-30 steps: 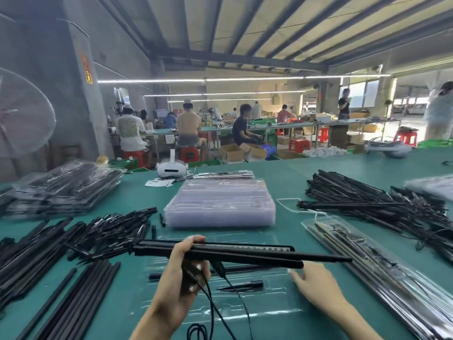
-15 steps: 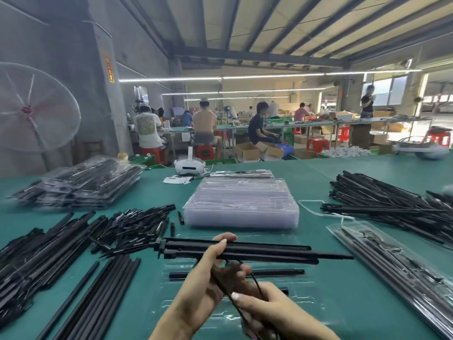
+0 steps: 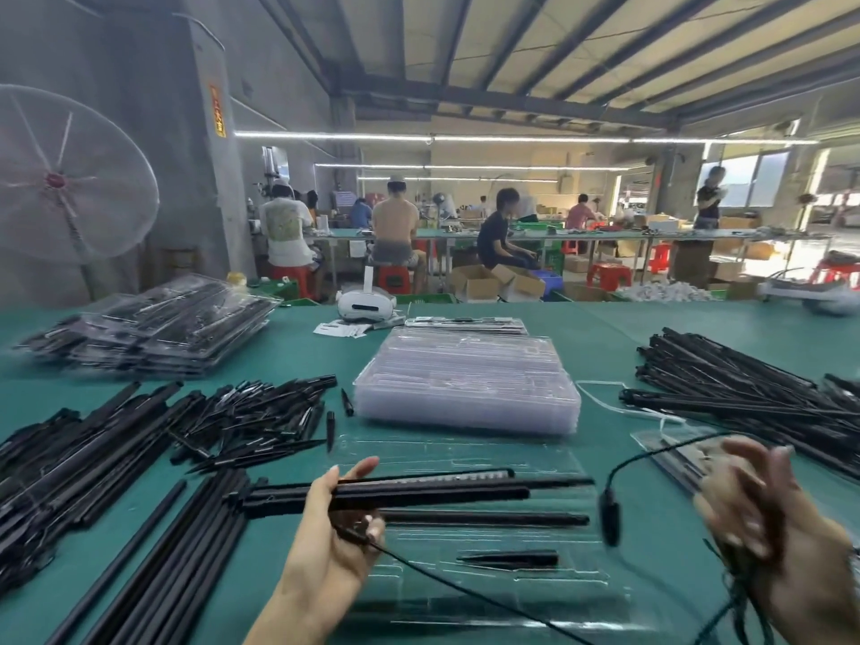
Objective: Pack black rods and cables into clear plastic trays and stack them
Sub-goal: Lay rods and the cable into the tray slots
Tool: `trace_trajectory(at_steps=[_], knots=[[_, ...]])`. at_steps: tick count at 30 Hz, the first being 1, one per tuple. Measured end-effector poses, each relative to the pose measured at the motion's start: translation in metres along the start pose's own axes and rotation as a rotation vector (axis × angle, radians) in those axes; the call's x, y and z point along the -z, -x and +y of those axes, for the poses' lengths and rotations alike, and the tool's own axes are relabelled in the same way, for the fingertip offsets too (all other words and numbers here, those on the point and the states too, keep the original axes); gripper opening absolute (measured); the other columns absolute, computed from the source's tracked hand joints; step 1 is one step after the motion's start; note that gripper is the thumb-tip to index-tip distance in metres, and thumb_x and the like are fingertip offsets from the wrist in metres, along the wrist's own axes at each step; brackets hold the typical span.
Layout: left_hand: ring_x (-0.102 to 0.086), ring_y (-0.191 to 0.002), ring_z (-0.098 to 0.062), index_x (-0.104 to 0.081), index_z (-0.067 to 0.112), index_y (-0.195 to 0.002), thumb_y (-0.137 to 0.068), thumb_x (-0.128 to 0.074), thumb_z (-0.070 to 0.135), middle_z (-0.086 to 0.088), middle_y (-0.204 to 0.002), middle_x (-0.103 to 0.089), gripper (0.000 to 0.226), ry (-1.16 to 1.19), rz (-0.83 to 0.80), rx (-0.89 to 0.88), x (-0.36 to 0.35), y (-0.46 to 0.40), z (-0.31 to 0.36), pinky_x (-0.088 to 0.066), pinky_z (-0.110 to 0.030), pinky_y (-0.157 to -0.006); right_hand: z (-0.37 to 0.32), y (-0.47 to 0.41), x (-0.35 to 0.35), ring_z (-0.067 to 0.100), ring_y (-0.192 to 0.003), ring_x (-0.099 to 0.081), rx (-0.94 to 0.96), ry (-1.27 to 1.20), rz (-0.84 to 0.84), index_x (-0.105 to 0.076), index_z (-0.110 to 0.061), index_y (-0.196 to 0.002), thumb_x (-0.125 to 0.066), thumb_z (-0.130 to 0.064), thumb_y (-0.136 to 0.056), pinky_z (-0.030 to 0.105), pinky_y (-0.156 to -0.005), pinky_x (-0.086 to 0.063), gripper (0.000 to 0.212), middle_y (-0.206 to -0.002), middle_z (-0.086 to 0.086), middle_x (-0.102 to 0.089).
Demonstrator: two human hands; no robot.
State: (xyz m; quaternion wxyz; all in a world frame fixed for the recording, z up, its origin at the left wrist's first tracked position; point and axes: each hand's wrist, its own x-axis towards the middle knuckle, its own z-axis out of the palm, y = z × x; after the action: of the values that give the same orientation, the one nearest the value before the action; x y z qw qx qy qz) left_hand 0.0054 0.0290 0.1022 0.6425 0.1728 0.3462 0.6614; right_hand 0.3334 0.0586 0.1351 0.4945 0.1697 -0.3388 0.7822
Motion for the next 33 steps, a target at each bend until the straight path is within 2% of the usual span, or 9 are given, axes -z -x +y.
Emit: trace_trajectory(at_steps=[7,9,11,17,20,22,26,29,33], knots=[[-0.049,-0.044,-0.012,-0.073,0.011,-0.095,-0.095,-0.048,0.028,-0.006,-0.063,-0.057,0.030,0.048,-0.015,-0.013,0.005,-0.003,-0.013,-0.047,-0.019,-0.041,-0.022,0.024,0.010,0.026,-0.057,-0.013,0.200,0.231,0.261,-0.031,0.010,-0.132,-0.006,-0.040,-0.103,0.058,-0.076,-0.033,0.063,-0.060,0.021,-0.023],[-0.050,-0.044,-0.011,-0.072,0.009,-0.097,-0.095,-0.048,0.026,-0.007,-0.062,-0.056,0.030,0.010,-0.004,-0.020,0.002,-0.007,-0.018,-0.046,-0.018,-0.040,-0.017,0.021,0.029,0.013,-0.045,-0.017,0.158,0.696,0.558,-0.046,0.005,-0.110,-0.029,-0.040,-0.102,0.032,-0.044,-0.030,0.049,-0.049,0.006,-0.017],[-0.049,-0.043,-0.010,-0.072,0.009,-0.098,-0.095,-0.048,0.026,-0.006,-0.060,-0.055,0.030,-0.047,0.003,-0.025,-0.001,-0.010,-0.024,-0.044,-0.019,-0.038,-0.008,0.016,0.044,0.009,-0.034,-0.020,-0.007,1.331,0.991,-0.058,0.001,-0.092,-0.041,-0.031,-0.100,0.016,-0.043,-0.018,0.037,-0.041,-0.001,-0.026],[-0.054,-0.049,-0.012,-0.074,0.012,-0.098,-0.095,-0.048,0.031,-0.008,-0.066,-0.059,0.033,-0.177,-0.053,-0.036,-0.008,-0.014,-0.037,-0.046,-0.019,-0.042,0.011,-0.005,0.039,0.021,-0.067,-0.059,-0.704,2.436,1.105,-0.052,-0.016,-0.060,-0.034,-0.057,-0.096,0.027,-0.063,-0.049,0.057,-0.065,-0.001,-0.056],[-0.055,-0.053,-0.014,-0.076,0.015,-0.097,-0.085,-0.054,0.036,-0.009,-0.068,-0.060,0.033,-0.204,-0.094,-0.035,-0.007,-0.014,-0.040,-0.048,-0.021,-0.046,0.026,-0.015,0.034,0.017,-0.082,-0.058,-0.090,2.618,0.908,-0.062,-0.016,-0.089,-0.039,-0.053,-0.094,0.028,-0.072,-0.047,0.044,-0.088,-0.002,-0.062],[-0.055,-0.053,-0.014,-0.076,0.016,-0.096,-0.077,-0.057,0.040,-0.008,-0.068,-0.062,0.036,-0.256,-0.108,-0.036,-0.007,-0.014,-0.042,-0.049,-0.021,-0.049,0.046,-0.022,0.028,0.007,-0.102,-0.052,0.209,2.501,0.462,-0.058,-0.022,-0.118,-0.041,-0.052,-0.096,0.029,-0.089,-0.039,0.041,-0.109,-0.012,-0.058],[-0.047,-0.054,-0.009,-0.072,0.030,-0.105,-0.078,-0.055,0.054,0.000,-0.074,-0.059,0.041,-0.454,-0.151,-0.059,-0.003,-0.011,-0.048,-0.040,-0.022,-0.057,0.082,-0.038,0.032,0.002,-0.127,-0.042,-0.206,2.591,-0.217,-0.033,-0.041,-0.144,-0.016,-0.065,-0.092,0.036,-0.110,-0.012,0.060,-0.135,-0.017,-0.048],[-0.044,-0.052,-0.008,-0.068,0.038,-0.111,-0.079,-0.053,0.062,0.000,-0.073,-0.056,0.042,-0.514,-0.196,-0.070,0.000,-0.004,-0.047,-0.036,-0.020,-0.058,0.090,-0.039,0.052,0.003,-0.120,-0.044,-0.480,2.533,-0.263,-0.021,-0.046,-0.144,0.000,-0.069,-0.084,0.020,-0.104,-0.019,0.068,-0.125,-0.018,-0.047],[-0.046,-0.044,-0.008,-0.068,0.026,-0.115,-0.073,-0.076,0.048,-0.001,-0.066,-0.062,0.048,-0.443,-0.255,-0.175,-0.002,-0.001,-0.041,-0.036,-0.014,-0.043,0.090,-0.037,0.060,0.004,-0.087,-0.062,-0.165,2.458,-0.255,-0.057,-0.029,-0.124,-0.020,-0.058,-0.096,0.013,-0.065,-0.040,0.055,-0.100,-0.013,-0.061]])
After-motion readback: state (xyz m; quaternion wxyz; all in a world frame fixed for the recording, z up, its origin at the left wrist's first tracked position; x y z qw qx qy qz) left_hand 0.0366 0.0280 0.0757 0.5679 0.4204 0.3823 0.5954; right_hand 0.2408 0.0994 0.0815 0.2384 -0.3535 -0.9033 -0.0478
